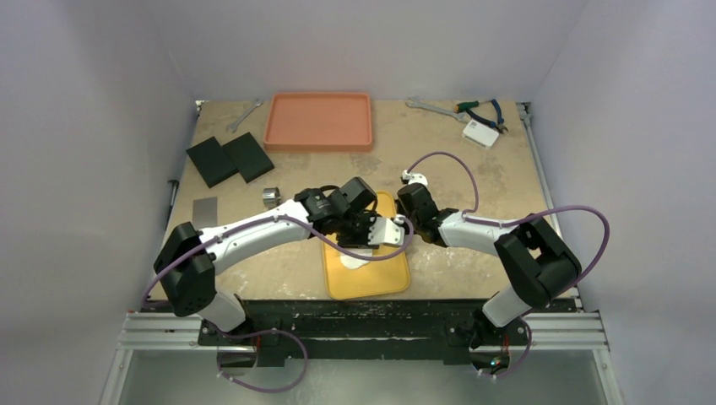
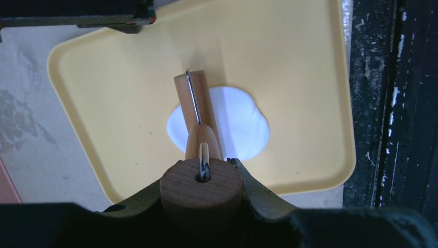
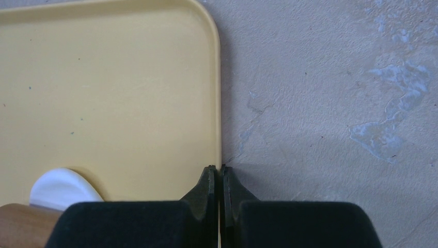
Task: Roll out the dumpling wrappers from the dough
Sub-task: Flatten out the dough on the work surface.
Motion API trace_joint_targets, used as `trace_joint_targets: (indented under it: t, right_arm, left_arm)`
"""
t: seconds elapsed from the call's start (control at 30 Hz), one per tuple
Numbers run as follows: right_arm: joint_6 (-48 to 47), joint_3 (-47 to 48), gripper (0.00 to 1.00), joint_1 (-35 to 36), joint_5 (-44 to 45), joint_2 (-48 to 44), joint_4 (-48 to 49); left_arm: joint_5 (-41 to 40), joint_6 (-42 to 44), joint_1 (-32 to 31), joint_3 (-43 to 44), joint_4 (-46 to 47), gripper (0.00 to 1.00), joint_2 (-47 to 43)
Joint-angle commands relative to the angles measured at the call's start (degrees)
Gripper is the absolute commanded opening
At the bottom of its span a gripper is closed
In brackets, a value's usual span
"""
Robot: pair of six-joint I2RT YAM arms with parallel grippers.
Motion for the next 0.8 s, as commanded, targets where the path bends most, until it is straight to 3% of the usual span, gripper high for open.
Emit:
trace_joint_targets:
  t: [0.0,0.77]
  right_arm:
    - [-0.65,0.19,0.00,0.09,1.50,0.82,-1.06]
    - [-0.64,0.10,0.00,0.05,1.50,0.64,-1.06]
  left_arm:
    - [12.11,1.21,-3.20,-4.41,-10.67,0.00,4.89]
    - [17.16,7.70,-7.10,-5.04,-20.91,0.00,3.28]
